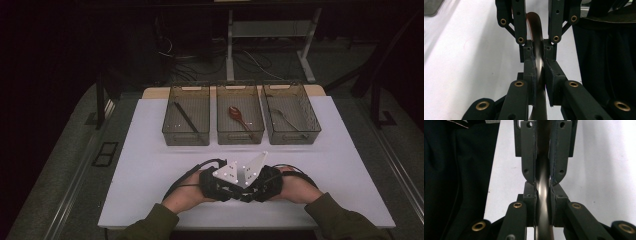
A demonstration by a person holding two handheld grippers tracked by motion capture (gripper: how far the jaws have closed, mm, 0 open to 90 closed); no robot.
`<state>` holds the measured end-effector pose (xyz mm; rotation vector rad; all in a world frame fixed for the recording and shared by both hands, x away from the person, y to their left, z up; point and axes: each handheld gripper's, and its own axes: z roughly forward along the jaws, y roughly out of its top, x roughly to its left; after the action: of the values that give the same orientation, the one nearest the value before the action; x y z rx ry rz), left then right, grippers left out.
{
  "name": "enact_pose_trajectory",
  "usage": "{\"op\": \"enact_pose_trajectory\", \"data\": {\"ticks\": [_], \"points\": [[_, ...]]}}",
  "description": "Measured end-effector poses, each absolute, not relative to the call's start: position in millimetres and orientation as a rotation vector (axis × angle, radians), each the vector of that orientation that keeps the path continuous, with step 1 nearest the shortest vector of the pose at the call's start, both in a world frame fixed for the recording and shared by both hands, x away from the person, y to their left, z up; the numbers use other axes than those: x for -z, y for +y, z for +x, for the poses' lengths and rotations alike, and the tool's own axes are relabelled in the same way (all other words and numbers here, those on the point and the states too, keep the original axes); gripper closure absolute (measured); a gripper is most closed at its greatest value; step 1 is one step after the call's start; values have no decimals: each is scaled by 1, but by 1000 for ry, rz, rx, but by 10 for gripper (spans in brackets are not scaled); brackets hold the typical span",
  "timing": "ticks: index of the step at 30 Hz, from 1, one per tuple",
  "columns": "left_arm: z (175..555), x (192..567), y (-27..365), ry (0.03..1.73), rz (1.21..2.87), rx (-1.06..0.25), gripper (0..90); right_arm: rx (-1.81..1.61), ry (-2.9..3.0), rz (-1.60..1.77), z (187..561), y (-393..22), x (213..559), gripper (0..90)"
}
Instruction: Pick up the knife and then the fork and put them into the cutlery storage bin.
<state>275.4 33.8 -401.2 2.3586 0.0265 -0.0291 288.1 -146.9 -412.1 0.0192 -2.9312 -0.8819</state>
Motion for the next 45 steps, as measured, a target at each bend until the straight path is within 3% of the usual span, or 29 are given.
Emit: {"op": "enact_pose_trajectory", "data": {"ticks": [8,18,28,45], "points": [[278,400,38,26,2355,20,777,909,-2920,6,286,-149,412,787],[290,390,82,293,2184,-40,562,949,-2960,-82,300,-170,412,786],[297,391,131,540,1993,-111,449,1031,-2995,-339,319,-209,404,785],[287,420,161,651,2009,-215,272,1216,-2928,-869,351,-275,377,784]]}}
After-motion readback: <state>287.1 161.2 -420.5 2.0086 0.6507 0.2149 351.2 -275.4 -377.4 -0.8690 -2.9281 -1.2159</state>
